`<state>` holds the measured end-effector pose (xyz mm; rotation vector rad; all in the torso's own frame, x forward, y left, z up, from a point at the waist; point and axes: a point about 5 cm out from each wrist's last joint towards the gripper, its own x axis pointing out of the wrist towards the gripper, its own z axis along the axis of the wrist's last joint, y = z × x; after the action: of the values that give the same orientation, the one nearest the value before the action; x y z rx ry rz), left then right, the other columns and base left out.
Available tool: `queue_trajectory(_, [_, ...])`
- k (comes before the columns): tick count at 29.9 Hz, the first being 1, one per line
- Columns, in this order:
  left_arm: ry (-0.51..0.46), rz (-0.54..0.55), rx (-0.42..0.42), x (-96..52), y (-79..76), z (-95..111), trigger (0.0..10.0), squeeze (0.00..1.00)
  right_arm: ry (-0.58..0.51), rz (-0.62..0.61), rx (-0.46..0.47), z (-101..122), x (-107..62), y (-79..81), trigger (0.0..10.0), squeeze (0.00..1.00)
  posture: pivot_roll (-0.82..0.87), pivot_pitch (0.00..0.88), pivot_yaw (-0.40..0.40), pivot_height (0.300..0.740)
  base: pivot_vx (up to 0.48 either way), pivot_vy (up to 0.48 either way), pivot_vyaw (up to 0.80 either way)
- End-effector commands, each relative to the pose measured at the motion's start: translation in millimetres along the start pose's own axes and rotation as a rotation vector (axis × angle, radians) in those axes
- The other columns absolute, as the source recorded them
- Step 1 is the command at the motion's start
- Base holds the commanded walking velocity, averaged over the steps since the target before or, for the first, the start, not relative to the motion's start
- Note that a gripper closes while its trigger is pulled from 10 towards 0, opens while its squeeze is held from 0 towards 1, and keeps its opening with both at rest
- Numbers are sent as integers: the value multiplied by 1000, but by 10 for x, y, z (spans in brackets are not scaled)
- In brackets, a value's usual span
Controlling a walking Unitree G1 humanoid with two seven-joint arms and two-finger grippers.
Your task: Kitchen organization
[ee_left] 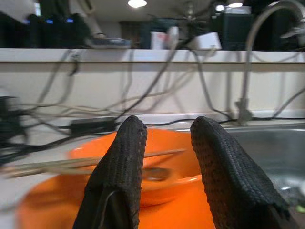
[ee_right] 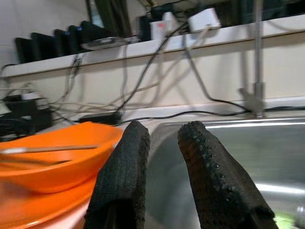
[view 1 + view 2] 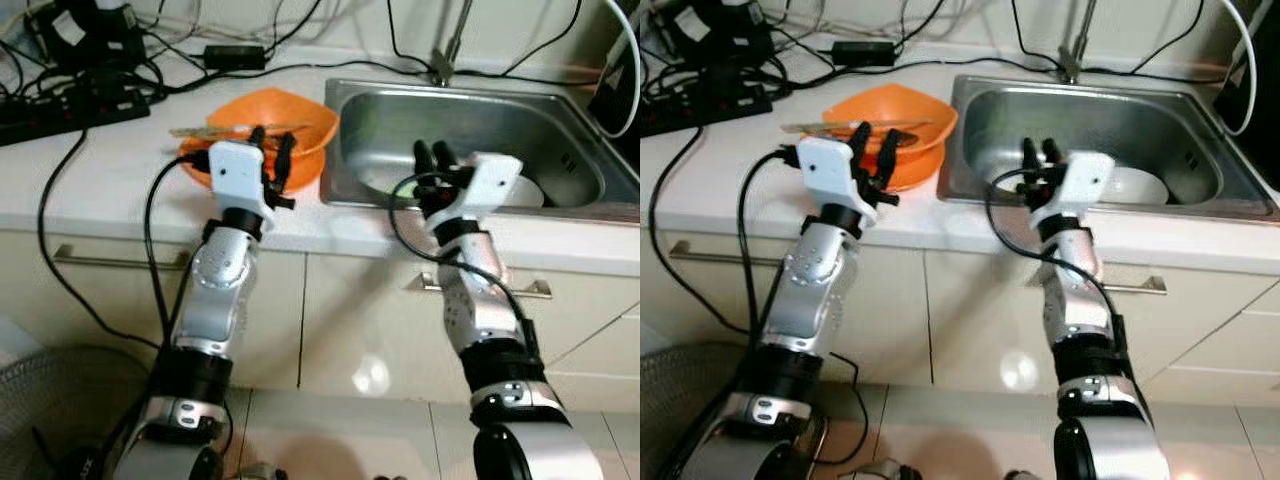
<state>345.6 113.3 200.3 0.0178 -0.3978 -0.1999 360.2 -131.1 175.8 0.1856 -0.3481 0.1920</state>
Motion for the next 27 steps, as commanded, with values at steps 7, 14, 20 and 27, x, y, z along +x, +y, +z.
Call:
queue_trajectory(7, [-7,-31,-6,1,-124,14,10000,0,3,-23,-21,17,1,-74,10000,0,77,43,0,740,0,0,0])
queue_trajectory(14, [4,-18,-8,15,-93,10,10000,0,1,-31,-28,28,6,-85,10000,0,77,43,3,740,0,0,0])
queue_trajectory(20, [4,-12,1,18,-81,12,10000,0,7,-49,-30,25,13,-107,10000,0,78,44,2,740,240,0,0])
queue_trajectory(27, [-1,-11,-3,23,-82,25,10000,0,-10,-36,-33,46,19,-81,10000,0,79,45,0,740,410,0,-591])
